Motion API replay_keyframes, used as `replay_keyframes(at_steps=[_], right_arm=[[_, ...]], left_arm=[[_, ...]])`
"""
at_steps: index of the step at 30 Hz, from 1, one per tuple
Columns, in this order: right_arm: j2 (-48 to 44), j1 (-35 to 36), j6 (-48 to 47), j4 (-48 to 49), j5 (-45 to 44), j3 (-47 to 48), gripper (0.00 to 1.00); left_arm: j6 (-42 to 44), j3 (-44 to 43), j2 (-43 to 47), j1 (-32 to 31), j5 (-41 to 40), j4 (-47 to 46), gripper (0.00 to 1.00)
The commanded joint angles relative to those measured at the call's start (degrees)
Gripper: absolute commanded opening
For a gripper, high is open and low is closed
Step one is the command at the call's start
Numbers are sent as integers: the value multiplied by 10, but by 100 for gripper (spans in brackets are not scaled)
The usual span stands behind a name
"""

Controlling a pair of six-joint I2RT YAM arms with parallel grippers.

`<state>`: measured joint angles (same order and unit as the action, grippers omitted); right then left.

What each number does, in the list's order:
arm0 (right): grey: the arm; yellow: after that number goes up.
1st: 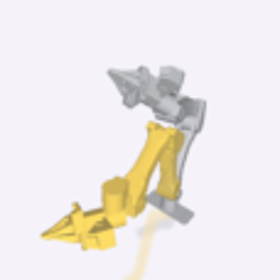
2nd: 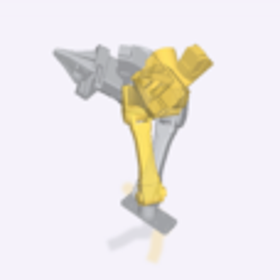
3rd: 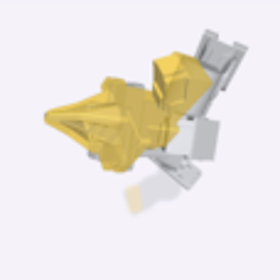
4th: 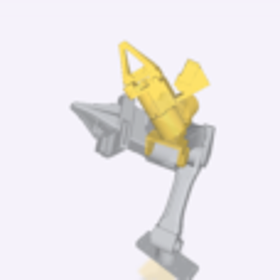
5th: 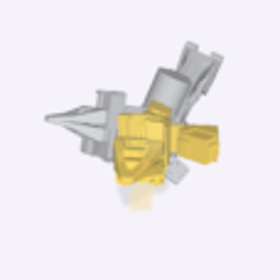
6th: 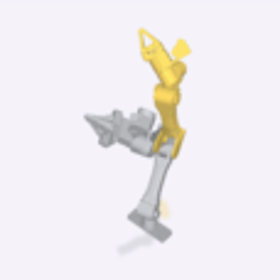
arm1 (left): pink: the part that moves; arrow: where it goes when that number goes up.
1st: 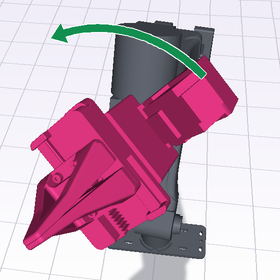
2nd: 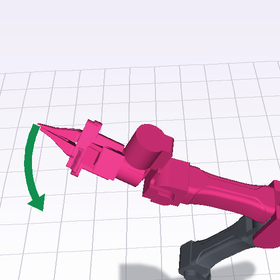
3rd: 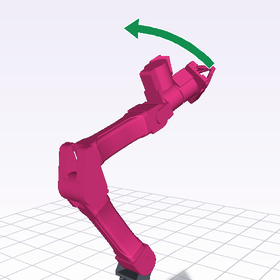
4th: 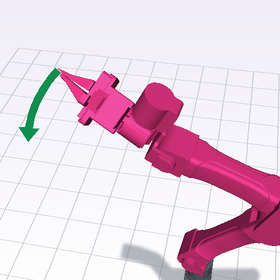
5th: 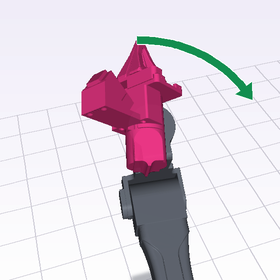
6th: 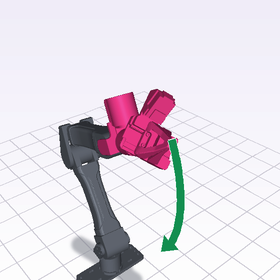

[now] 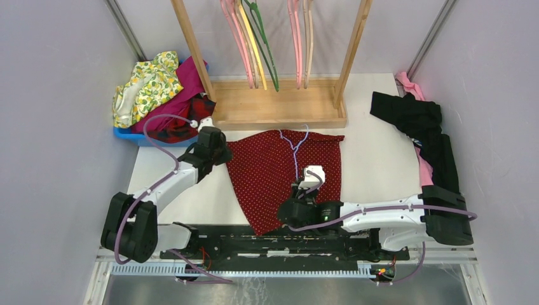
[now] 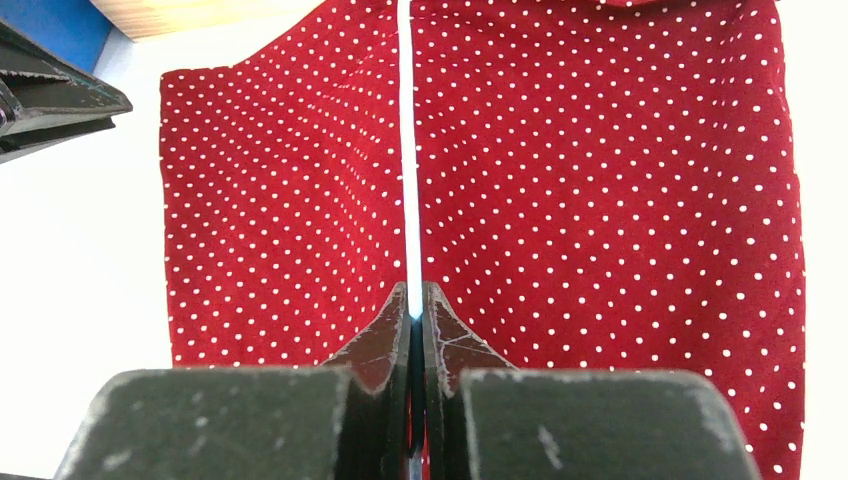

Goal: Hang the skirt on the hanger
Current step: Hang the skirt on the hanger.

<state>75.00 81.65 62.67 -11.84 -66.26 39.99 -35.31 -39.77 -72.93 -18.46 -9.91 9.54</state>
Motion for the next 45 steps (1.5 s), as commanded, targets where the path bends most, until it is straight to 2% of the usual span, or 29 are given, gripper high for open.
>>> replay_keyframes(at_steps=[1,9,14,19,30,32,36,45], right_arm=[[28,4,20,-6,-35,16,1],[85,16,66,14,-63,-7,1],[102,30,95,27,-85,-26,1],[108,34,140,-7,-98,-27,1],[73,38,139,-32,-115,-28,1],[67,38,126,-29,-114,-27,1],[36,43,42,16,-115,-31,1],[-87,50,-119,38,-114,-38,1]], left_arm=[[-33,-17,-23,-41,16,-44,34],[-53,14,-79,-126,-7,-85,33],[-56,31,-118,-159,-22,-96,32],[-57,64,-129,-168,-30,-103,32],[-68,111,-119,-188,-27,-117,30],[-70,117,-109,-188,-25,-116,30],[-65,105,-74,-188,-19,-87,32],[-49,35,93,-188,4,36,34]])
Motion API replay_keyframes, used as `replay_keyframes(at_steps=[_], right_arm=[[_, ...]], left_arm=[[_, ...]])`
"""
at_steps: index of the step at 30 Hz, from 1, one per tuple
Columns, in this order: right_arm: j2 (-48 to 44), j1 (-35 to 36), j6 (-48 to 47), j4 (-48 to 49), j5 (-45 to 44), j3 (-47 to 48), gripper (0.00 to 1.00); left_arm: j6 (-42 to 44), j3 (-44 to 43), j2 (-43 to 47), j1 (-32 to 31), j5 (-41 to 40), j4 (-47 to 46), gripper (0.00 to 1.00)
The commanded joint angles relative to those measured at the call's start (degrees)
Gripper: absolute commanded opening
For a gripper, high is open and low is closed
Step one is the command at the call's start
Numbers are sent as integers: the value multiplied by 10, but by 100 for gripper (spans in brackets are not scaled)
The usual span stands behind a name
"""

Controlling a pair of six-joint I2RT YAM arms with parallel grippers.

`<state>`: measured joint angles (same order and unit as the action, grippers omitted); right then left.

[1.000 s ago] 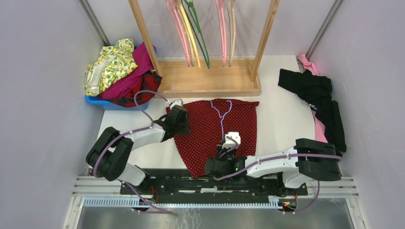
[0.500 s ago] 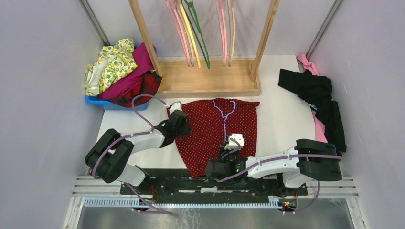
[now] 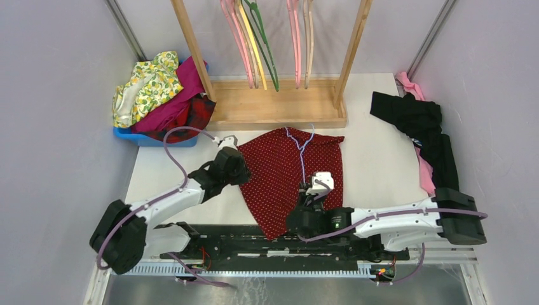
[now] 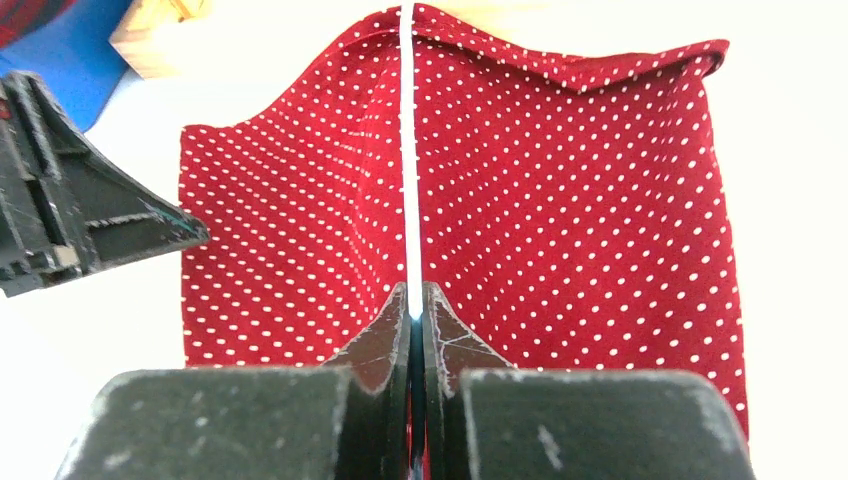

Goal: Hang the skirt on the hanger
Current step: Hang the skirt on the hanger.

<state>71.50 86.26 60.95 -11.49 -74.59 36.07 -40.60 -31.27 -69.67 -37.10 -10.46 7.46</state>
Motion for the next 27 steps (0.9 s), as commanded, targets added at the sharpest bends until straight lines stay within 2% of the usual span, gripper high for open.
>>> replay_keyframes(at_steps=[1,7,16,27], right_arm=[[-66,4,-130,42,-27,2,1],[-148,5,-234,38,-11,17,1],[-205,5,-342,36,0,39,1],[-266,8,-423,-73,8,147,1]], left_arm=[[5,-56,72,-2,12,66,34],[10,-74,109,-2,13,86,34],[1,-63,48,-3,56,22,34],[11,-74,33,-2,53,20,34]])
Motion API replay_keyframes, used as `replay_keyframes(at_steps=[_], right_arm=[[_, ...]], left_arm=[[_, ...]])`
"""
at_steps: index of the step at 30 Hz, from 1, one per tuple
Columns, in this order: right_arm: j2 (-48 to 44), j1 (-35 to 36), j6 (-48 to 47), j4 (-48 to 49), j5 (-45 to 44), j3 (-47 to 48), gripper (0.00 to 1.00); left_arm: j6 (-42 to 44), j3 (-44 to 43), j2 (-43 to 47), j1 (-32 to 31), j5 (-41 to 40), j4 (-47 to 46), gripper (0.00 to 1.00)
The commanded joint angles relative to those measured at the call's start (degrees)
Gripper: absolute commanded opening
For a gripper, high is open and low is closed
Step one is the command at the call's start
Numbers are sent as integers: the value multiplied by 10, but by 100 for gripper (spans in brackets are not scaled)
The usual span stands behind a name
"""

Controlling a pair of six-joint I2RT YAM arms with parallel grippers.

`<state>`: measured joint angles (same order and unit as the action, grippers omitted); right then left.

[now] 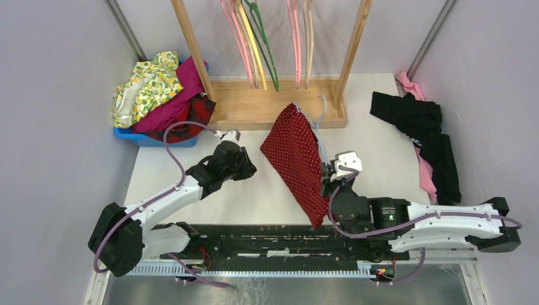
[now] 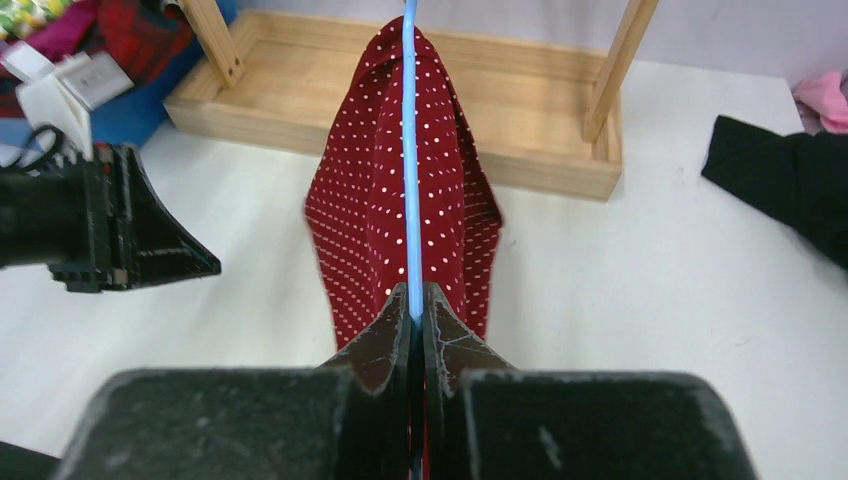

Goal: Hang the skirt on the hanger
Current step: Hang the skirt on the hanger, then place the hanger at the clothesline.

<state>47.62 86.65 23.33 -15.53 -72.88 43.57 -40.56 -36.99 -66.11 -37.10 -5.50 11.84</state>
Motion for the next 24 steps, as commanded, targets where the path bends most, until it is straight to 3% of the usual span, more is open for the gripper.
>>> replay_keyframes(at_steps=[1,15,20,21,23,24], right_arm=[[-32,4,-54,-45,-8,91,1],[-58,4,-170,-115,-13,234,1],[-24,3,-187,-148,-47,286,1],[-21,3,-189,-150,-47,293,1],[-14,1,-206,-138,-50,303,1],[-10,-1,-217,-125,-51,304,1]], left_arm=[[12,-18,-2,-2,2,-23,34],[20,-23,24,-2,-8,2,37],[20,-17,47,-3,-4,10,51],[20,-15,51,-2,-3,12,62],[21,-15,60,-2,-4,20,67],[21,-14,63,-1,-4,22,78]])
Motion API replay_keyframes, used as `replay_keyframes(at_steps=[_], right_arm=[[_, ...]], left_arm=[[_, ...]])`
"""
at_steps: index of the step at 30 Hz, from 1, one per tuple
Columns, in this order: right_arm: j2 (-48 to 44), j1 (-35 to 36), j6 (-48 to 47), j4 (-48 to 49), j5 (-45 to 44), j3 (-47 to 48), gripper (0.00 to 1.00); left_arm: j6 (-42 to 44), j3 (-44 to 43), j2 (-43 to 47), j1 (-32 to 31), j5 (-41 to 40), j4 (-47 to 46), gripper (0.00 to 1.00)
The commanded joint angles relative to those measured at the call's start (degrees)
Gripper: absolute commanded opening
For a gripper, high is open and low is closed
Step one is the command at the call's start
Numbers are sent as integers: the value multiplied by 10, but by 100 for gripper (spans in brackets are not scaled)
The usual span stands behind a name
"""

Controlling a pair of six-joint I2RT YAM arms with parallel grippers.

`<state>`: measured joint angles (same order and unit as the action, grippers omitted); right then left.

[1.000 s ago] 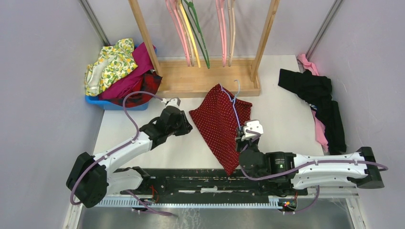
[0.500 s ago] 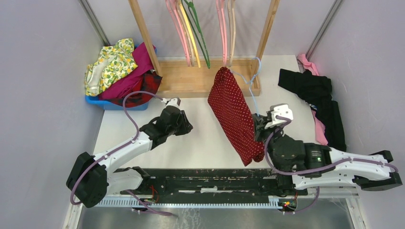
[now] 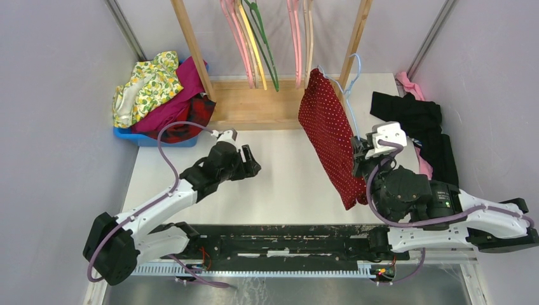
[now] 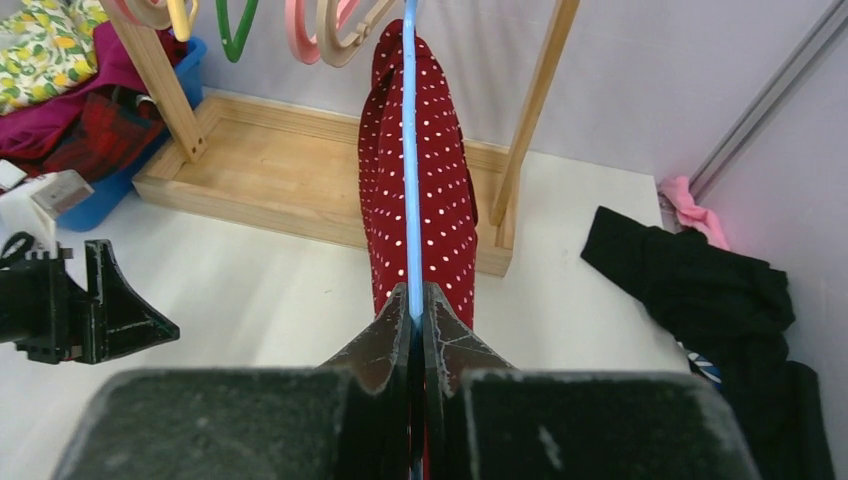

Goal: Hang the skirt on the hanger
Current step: Place the hanger at the clothesline.

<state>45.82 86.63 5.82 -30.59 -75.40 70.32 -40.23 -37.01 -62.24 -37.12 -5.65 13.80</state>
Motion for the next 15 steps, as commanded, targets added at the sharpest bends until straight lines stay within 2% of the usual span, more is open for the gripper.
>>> replay_keyframes(at_steps=[1,2,5,9,15], right_arm=[[13,-3,-51,35,-25,40,1],[21,-7,-57,41,-23,44,1],[57,-37,-62,36,-8,66,1],[91,-131,1,-20,64,96,1],[127,-207,15,-14,130,116,1]], left_arm=[[17,-13,28,-1,-2,5,89],[17,-12,31,-2,-3,6,99],[17,-10,36,-2,-5,11,99],[18,-11,45,-2,-5,21,99],[20,-12,59,-1,-9,32,99]])
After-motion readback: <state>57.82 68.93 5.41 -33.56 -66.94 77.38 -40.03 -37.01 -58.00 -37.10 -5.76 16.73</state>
